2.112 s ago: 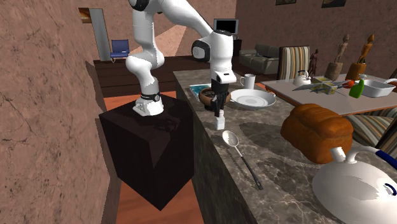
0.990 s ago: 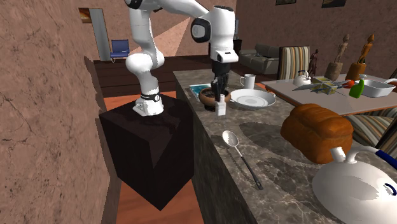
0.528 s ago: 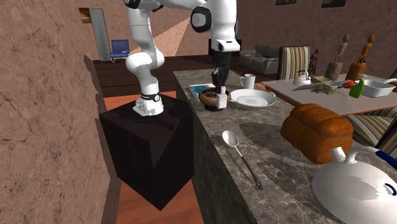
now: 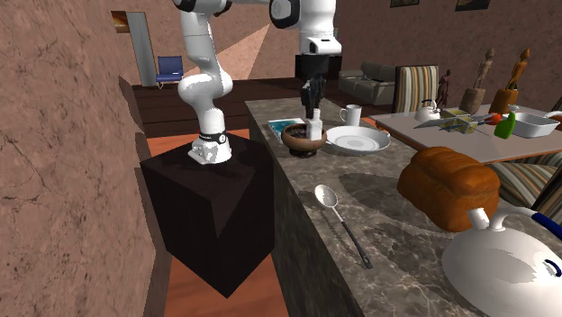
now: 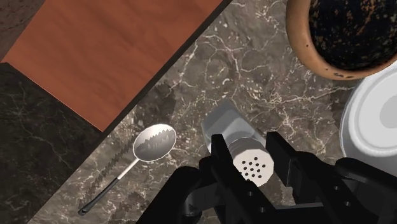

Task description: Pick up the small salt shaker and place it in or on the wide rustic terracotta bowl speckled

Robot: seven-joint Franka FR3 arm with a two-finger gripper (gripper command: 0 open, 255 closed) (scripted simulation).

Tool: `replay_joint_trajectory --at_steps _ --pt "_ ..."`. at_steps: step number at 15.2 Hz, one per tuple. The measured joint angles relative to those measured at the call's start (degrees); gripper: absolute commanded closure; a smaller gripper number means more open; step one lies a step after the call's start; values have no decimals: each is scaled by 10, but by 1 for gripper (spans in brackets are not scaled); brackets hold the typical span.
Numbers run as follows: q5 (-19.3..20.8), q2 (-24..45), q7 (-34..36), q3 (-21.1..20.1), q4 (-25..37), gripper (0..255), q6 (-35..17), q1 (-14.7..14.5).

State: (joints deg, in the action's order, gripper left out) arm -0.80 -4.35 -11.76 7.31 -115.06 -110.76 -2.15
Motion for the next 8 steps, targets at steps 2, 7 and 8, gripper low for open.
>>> replay_joint_trajectory --at_steps 2,7,8 --pt "0 0 0 0 14 255 14 0" --pt "3 -61 44 -24 -31 255 29 -18" --pt "3 -79 54 -31 -47 255 31 -22"
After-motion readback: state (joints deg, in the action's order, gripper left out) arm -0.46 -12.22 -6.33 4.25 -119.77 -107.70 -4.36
